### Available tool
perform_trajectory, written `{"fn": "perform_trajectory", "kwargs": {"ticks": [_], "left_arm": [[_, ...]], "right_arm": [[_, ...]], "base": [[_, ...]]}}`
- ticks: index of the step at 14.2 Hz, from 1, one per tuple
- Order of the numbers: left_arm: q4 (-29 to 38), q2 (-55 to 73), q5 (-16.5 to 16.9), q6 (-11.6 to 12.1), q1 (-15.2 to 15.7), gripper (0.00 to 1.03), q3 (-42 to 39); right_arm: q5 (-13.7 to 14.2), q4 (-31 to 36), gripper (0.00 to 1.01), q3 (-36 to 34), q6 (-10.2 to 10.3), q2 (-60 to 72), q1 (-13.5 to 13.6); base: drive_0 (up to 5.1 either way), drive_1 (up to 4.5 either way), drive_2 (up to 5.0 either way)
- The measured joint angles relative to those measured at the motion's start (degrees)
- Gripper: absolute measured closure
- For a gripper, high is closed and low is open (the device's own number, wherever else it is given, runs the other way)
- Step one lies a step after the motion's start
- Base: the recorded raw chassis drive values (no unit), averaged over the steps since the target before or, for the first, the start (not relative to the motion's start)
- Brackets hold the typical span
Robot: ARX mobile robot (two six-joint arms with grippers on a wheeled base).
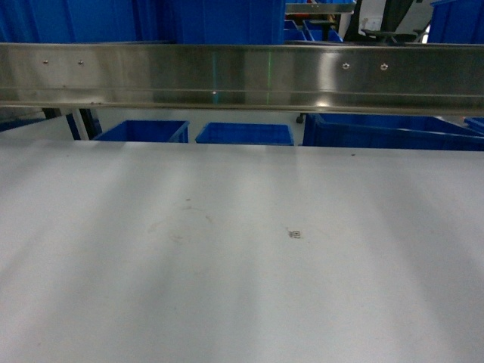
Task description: Place magnetic block on left shelf second layer
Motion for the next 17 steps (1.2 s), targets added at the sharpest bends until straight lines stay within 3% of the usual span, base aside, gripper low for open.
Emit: {"fn": "perform_trajectory", "kwargs": {"ticks": [17], "left_arm": [[0.0,0.0,0.0,0.0,0.0,0.05,0.0]], "right_arm": [[0.0,0.1,0.67,-0.1,0.0,0.0,0.0]], "base": [[-5.0,2.47,2.5]]}}
